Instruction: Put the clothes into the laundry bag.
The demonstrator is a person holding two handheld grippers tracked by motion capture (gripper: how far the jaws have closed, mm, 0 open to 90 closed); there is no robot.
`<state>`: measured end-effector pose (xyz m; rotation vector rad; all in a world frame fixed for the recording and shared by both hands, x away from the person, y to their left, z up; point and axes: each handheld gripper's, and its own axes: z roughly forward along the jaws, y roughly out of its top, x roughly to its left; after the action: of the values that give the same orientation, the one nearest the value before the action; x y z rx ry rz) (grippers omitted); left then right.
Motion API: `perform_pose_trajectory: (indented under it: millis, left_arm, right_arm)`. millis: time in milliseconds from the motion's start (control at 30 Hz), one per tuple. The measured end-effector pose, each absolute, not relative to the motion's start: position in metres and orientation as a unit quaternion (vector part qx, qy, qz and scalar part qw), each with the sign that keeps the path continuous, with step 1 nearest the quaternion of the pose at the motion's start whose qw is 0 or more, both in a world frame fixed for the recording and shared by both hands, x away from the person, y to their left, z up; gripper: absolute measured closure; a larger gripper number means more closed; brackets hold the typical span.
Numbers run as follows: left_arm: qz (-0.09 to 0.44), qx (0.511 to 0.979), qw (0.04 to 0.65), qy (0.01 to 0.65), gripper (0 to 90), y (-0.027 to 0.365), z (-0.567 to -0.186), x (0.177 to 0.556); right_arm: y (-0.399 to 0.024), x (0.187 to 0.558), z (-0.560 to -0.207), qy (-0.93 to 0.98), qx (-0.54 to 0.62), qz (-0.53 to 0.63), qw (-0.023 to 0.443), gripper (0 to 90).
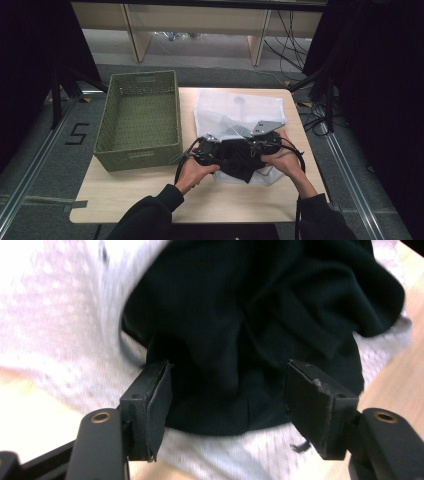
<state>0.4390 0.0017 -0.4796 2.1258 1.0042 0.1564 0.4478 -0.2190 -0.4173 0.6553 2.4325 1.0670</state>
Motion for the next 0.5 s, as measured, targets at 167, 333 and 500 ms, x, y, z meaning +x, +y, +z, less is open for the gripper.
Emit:
perform_pose_trajectory:
  millis: [167, 333, 500]
  left_arm:
    - [0.052, 0.842, 0.387, 0.373, 86.3, -0.009, -0.491, 0.445]
    - [0.092, 0.836, 0.404, 0.359, 87.7, -0.01, -0.471, 0.463]
    - [0.082, 0.823, 0.413, 0.381, 86.5, -0.001, -0.471, 0.471]
  right_arm:
    - [-0.218, 0.448, -0.42, 0.873, 0.228, 0.38, 0.202, 89.4]
    - [-0.217, 0.443, -0.414, 0.872, 0.224, 0.386, 0.201, 89.4]
    - [-0.218, 0.441, -0.414, 0.875, 0.222, 0.383, 0.198, 89.4]
